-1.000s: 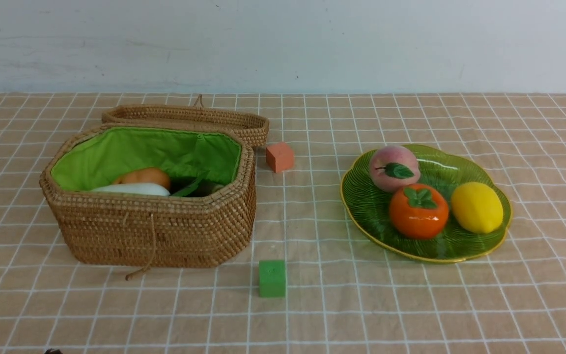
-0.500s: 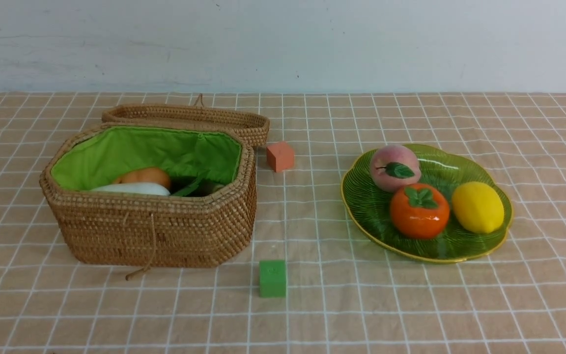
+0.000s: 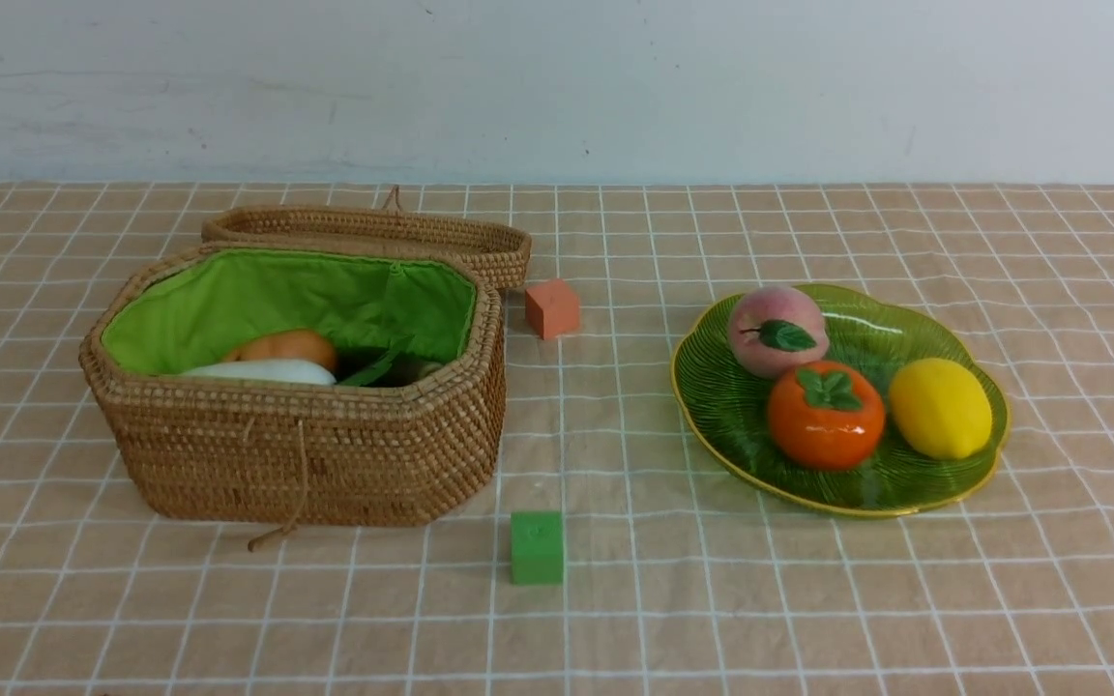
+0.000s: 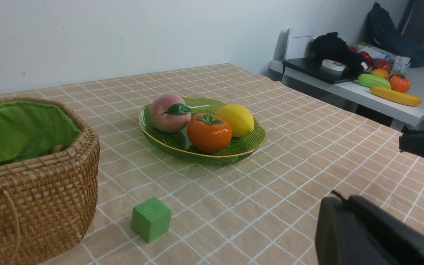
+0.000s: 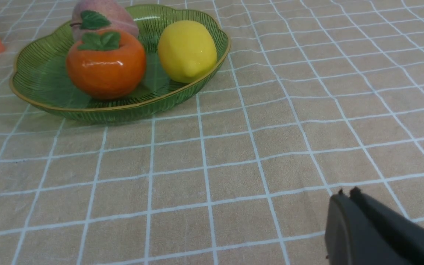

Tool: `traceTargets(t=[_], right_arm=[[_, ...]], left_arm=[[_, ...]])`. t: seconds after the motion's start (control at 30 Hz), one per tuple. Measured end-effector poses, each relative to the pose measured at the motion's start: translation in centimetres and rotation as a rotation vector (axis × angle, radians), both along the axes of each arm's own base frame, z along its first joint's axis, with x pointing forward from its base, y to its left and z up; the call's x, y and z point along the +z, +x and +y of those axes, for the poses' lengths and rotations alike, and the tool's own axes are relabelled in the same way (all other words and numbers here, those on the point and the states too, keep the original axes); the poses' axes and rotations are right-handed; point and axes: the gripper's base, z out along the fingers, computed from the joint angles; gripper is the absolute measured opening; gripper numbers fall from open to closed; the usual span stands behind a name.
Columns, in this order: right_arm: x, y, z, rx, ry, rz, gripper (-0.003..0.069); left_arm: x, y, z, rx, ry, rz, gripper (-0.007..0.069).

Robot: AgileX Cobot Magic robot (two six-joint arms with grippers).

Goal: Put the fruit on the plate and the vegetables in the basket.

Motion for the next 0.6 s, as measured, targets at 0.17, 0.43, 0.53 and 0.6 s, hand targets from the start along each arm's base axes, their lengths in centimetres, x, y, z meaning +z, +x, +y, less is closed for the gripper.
traceTargets(t=[0.17,0.43,0.53,0.6], right_arm=[[0.0,0.0,0.0,0.000,0.001,0.000,-0.0013],[0.0,0.0,0.0,0.000,0.001,0.000,-0.0007],[0.0,0.0,0.0,0.000,0.003,0.000,-0.0004],[0.0,0.0,0.0,0.000,0.003,0.000,-0.0004]], left_arm=[[0.0,0.0,0.0,0.000,0.000,0.000,0.0015],[-0.7,0.6,1.3,0.249,-0.026,-0.038,-0.0013],[-2.8,0.8,2.4,0.466,-0.033,-0.026,-0.0013],[-4.5,1.1,2.8,0.560,-0.019,0.003,-0.0013]])
